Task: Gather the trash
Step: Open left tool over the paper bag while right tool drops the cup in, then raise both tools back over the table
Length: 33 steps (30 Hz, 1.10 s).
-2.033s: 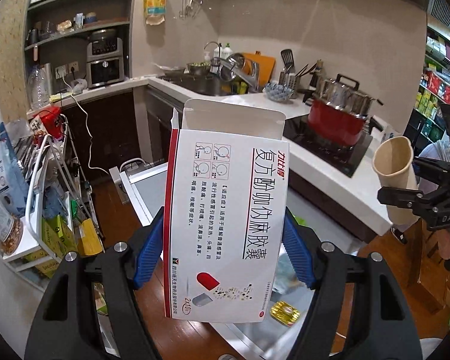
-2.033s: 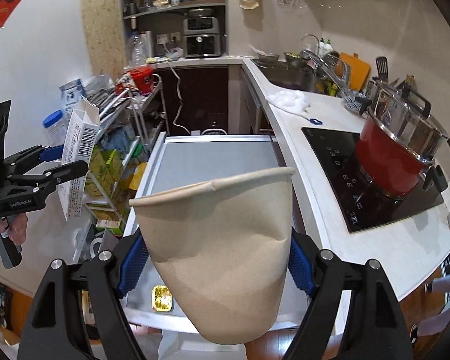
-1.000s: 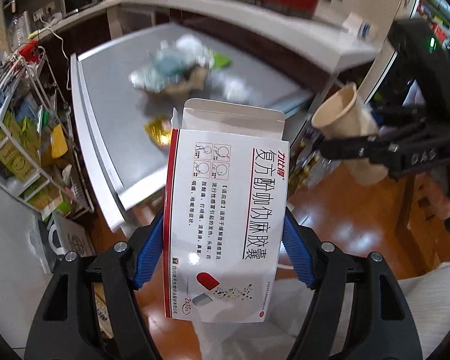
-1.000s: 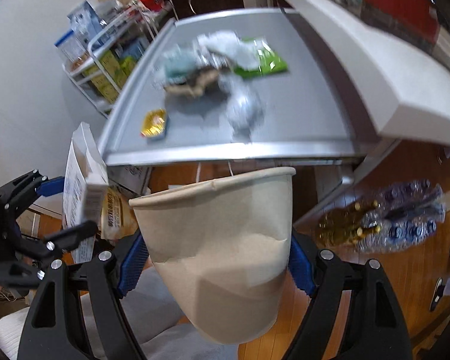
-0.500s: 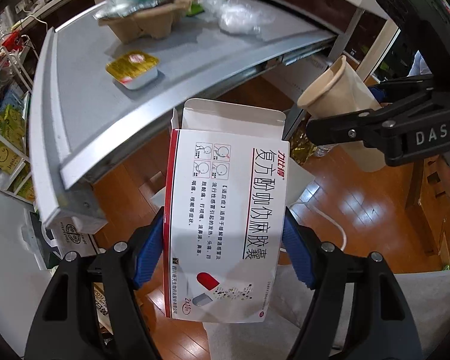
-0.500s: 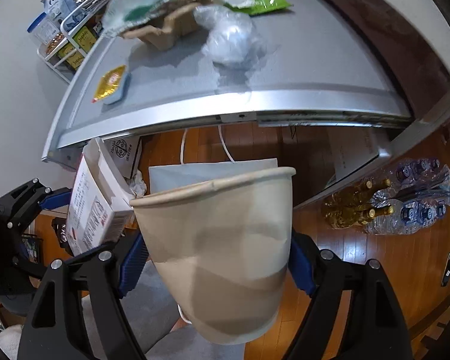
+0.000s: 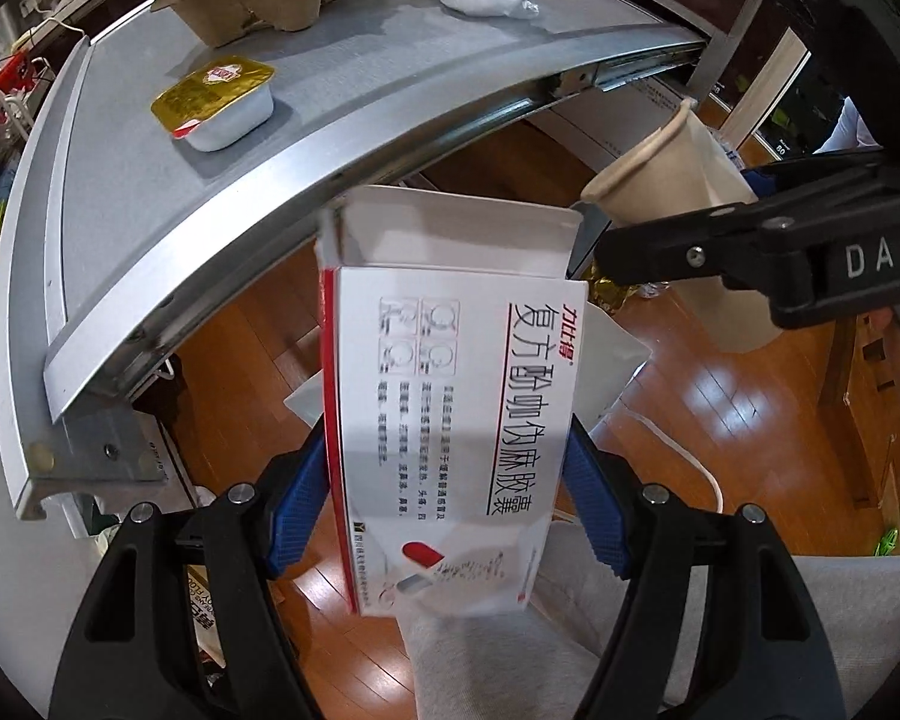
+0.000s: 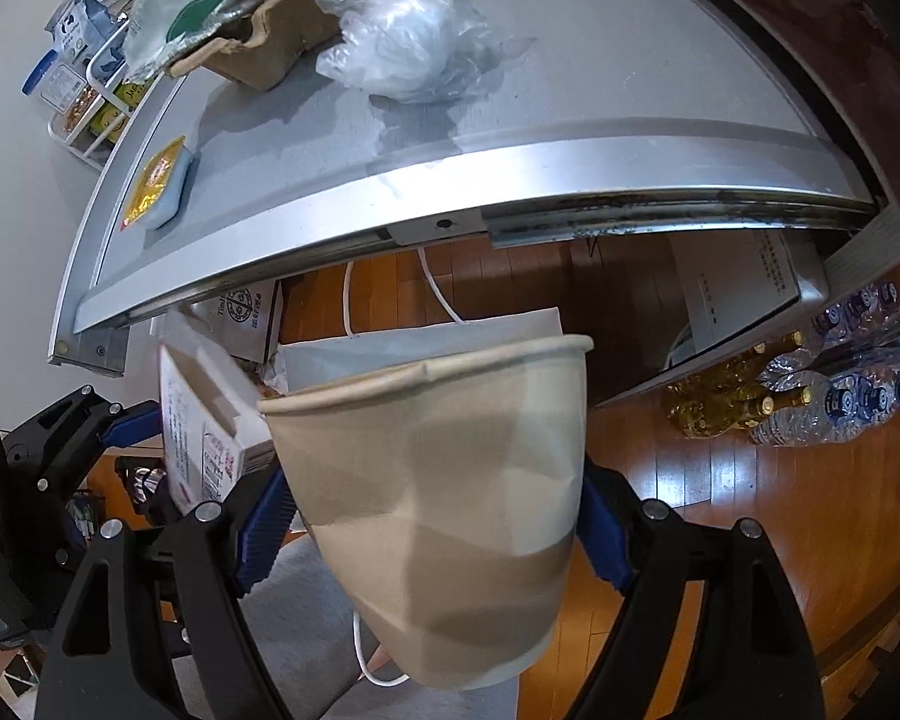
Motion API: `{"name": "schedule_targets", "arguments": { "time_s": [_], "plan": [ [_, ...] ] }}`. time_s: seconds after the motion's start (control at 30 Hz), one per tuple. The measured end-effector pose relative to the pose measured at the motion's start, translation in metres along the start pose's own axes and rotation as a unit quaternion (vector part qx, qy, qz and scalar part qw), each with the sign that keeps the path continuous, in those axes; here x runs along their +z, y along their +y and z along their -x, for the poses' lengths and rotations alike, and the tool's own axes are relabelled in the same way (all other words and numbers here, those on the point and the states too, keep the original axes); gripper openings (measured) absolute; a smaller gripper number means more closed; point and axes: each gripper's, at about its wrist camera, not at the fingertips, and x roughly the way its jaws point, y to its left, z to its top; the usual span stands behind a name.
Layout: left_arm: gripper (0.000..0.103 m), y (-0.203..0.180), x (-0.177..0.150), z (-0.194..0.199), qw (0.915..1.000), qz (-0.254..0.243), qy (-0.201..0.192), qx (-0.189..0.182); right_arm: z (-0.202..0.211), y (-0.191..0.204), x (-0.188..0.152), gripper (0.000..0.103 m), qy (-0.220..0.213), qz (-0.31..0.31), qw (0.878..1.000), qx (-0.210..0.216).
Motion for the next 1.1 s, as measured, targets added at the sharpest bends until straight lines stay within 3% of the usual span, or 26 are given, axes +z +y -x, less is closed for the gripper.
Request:
{"name": "schedule_targets", "arguments": {
  "time_s": [0.27, 0.37, 0.47, 0.7, 0.93, 1.1],
  "plan": [
    [0.073, 0.001, 0.006, -0.002, 0.9999, -0.001, 0.008, 0.008, -0.006, -0.009, 0.003, 0.08, 0.015, -0.016, 1.0, 0.006],
    [0.073, 0.005, 0.009, -0.006, 0.9999, 0.004, 0.011, 0.005, -0.006, -0.011, 0.002, 0.087, 0.017, -0.015, 1.0, 0.006],
    [0.073, 0.007, 0.008, -0.005, 0.9999, 0.008, 0.013, 0.003, -0.006, -0.012, 0.0, 0.087, 0.021, -0.014, 1.0, 0.007],
    [0.075, 0.014, 0.005, 0.007, 0.9999, 0.009, 0.009, 0.006, 0.011, -0.011, -0.011, 0.087, 0.016, 0.001, 1.0, 0.0],
    [0.075, 0.014, 0.001, 0.045, 0.9994, 0.027, -0.02, -0.001, 0.06, 0.004, -0.025, 0.087, -0.023, 0.031, 0.999, -0.017],
    [0.088, 0.018, 0.003, 0.093, 0.9962, 0.044, -0.075, 0.0, 0.106, 0.016, -0.026, 0.087, -0.082, 0.039, 0.995, -0.03]
  ]
}}
